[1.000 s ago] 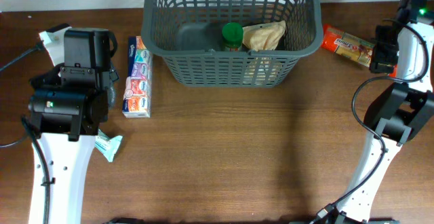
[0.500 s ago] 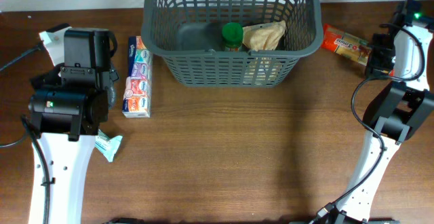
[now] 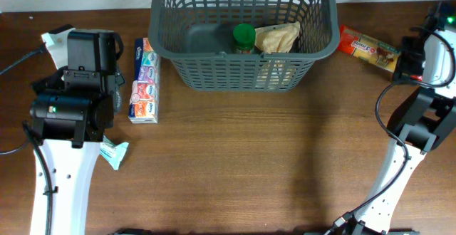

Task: Pack container
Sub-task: 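Lift the spaghetti packet with the right gripper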

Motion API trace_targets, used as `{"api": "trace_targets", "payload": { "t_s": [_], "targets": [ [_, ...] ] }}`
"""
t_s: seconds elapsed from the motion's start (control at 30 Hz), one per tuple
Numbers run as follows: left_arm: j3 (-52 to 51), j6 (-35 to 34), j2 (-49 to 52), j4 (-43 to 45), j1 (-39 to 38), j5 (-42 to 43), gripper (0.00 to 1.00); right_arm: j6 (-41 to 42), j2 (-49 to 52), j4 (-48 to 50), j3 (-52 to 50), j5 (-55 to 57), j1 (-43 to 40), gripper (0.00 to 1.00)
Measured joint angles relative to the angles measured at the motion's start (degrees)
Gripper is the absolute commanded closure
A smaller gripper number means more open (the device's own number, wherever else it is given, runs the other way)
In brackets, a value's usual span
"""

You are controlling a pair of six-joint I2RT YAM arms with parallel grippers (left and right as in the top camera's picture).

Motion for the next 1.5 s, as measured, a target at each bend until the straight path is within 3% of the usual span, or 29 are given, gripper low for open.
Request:
{"api": "trace_targets", "payload": {
  "t_s": [0.5, 1.07, 1.2, 1.5],
  "targets": [
    [0.00, 0.00, 0.00, 0.00, 0.00, 0.00, 0.01, -2.40, 0.00, 6.69, 0.00, -2.19, 0.42, 0.01],
    [0.00, 0.00, 0.00, -0.02, 0.00, -0.02, 0.01, -0.04, 2.58, 4.81, 0.83, -3.91, 1.27, 0.01],
    [0.00, 0.00, 0.00, 0.00, 0.00, 0.00, 0.01, 0.07, 2.69, 3.98, 0.94, -4.26, 1.27, 0.17],
    [0.00, 0.00, 0.00, 0.00, 0.00, 0.00, 0.01, 1.36, 2.73, 2.99, 0.94, -5.01, 1.14, 0.17]
  ]
}}
